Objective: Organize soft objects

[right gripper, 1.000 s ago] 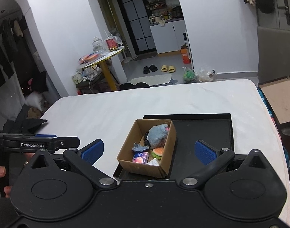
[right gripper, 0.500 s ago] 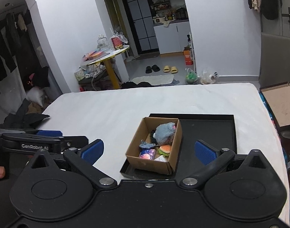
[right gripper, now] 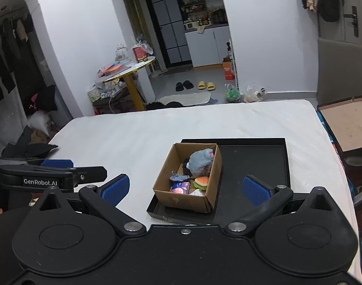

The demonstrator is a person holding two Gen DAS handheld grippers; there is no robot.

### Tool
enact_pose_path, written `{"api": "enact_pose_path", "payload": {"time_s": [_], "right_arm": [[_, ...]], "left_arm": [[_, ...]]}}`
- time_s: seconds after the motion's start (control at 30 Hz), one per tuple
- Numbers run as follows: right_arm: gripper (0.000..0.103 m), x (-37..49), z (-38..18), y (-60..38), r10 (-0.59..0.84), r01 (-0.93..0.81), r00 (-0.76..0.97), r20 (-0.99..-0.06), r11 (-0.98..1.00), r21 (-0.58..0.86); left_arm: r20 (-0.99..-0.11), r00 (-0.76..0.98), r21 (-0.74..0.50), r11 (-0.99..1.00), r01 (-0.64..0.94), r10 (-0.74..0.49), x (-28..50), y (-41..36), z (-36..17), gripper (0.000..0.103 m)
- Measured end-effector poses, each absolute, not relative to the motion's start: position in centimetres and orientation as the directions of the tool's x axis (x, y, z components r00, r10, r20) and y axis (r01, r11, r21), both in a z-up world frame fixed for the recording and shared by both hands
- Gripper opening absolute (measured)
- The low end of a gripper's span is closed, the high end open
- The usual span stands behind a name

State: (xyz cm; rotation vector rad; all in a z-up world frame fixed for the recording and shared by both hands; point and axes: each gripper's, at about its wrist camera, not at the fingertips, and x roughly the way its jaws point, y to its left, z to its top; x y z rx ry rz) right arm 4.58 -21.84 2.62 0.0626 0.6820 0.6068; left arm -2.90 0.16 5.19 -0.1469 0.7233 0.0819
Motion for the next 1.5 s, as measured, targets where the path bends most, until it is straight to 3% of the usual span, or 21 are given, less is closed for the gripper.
{"api": "enact_pose_path", "payload": {"time_s": [1.5], "right_arm": [[0.103,4.86,2.10,-22.46,0.545,-0.480,0.613,-0.571,0.832,0.278]], "left_arm": [[-0.656,0.754,-0.101,0.989,-0.109,0.016,-3.08,-0.52,5.69,0.098]]}}
